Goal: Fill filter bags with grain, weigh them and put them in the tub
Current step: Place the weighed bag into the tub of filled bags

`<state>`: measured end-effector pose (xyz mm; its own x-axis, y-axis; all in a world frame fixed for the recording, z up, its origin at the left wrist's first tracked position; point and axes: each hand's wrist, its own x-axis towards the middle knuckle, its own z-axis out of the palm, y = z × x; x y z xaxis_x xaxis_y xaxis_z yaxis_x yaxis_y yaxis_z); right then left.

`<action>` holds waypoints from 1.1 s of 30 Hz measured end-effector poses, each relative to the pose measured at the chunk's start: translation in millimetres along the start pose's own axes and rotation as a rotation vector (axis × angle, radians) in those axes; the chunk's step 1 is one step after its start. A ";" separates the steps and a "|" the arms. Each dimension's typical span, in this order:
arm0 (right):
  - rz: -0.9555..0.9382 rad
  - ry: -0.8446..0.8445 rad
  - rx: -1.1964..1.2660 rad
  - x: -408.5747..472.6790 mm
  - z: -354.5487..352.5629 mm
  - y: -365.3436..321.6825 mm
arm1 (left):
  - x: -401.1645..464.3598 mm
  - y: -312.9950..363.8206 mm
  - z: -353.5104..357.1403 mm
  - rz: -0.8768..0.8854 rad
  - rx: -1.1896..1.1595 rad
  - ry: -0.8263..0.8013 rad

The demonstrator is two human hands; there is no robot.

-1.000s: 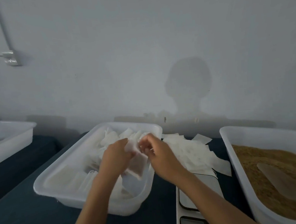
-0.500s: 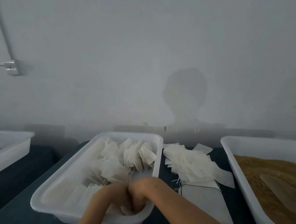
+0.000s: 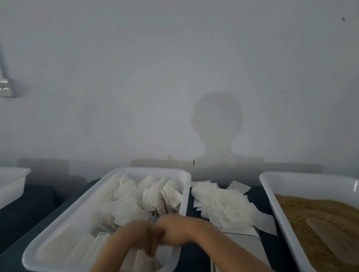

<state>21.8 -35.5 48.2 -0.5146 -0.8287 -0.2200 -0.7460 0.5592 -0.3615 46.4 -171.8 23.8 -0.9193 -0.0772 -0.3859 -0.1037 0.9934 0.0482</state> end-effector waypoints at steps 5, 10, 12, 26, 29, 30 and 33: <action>0.098 0.546 0.487 -22.4 -28.5 52.8 | 16.9 7.7 -32.6 -0.001 -0.169 0.376; 0.532 0.855 0.482 -28.1 -21.9 137.1 | 38.8 38.8 -42.9 0.051 -0.360 0.546; 0.675 0.807 0.437 -30.7 -11.4 160.9 | 47.4 48.3 -39.4 0.053 -0.412 0.555; 0.777 0.599 0.030 -28.5 12.4 182.2 | 71.9 54.8 -17.7 0.015 -0.499 0.565; 0.758 0.764 0.045 -32.0 9.3 179.2 | 68.6 55.5 -19.3 0.002 -0.538 0.616; 0.738 0.833 0.064 -33.1 6.0 176.6 | 66.2 56.1 -20.8 -0.008 -0.556 0.654; 0.638 1.019 0.171 -40.2 -13.8 167.1 | 56.0 63.2 -28.5 0.001 -0.635 0.797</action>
<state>-88.0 91.5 9.2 -0.9229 0.0350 0.3834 -0.2113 0.7865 -0.5804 -22.4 -115.8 31.5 -0.8808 -0.3404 0.3291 -0.0721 0.7834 0.6174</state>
